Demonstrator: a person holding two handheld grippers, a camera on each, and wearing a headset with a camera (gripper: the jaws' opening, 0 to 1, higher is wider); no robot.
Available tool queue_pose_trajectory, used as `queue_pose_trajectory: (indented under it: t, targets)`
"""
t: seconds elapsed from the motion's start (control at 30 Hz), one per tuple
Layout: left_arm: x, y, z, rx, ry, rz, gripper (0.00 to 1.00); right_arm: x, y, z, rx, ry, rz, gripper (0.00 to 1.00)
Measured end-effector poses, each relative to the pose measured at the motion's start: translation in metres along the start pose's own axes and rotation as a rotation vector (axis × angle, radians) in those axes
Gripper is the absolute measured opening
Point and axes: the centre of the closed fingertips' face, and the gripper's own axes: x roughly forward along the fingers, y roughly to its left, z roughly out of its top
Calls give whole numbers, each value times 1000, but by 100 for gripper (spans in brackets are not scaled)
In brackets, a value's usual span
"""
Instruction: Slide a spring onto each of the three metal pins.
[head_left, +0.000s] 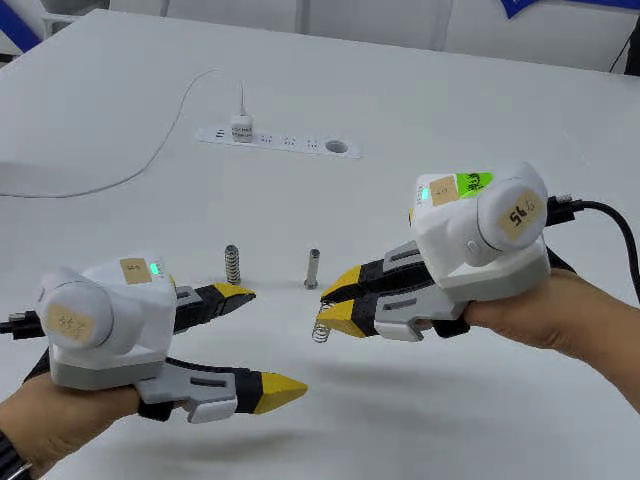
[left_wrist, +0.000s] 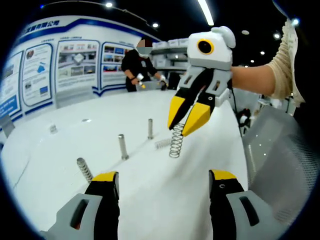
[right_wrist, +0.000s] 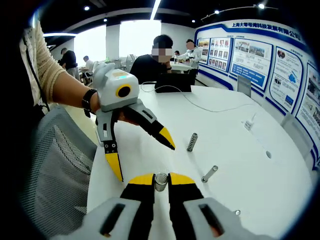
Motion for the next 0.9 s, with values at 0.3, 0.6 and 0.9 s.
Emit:
queue_pose_trajectory:
  t: [0.3,0.6,0.9]
  targets:
    - [-18,17,-2,-31,-21,67,79,-6,-14,5,7,-9,-35,11]
    - [-35,30,-5,-53,-39,123,81,-13,-30,13,4,-14,-73,11]
    - [-50,36,-7,-66,-52,161,81,-14,-49,26,-8,-18,-98,11]
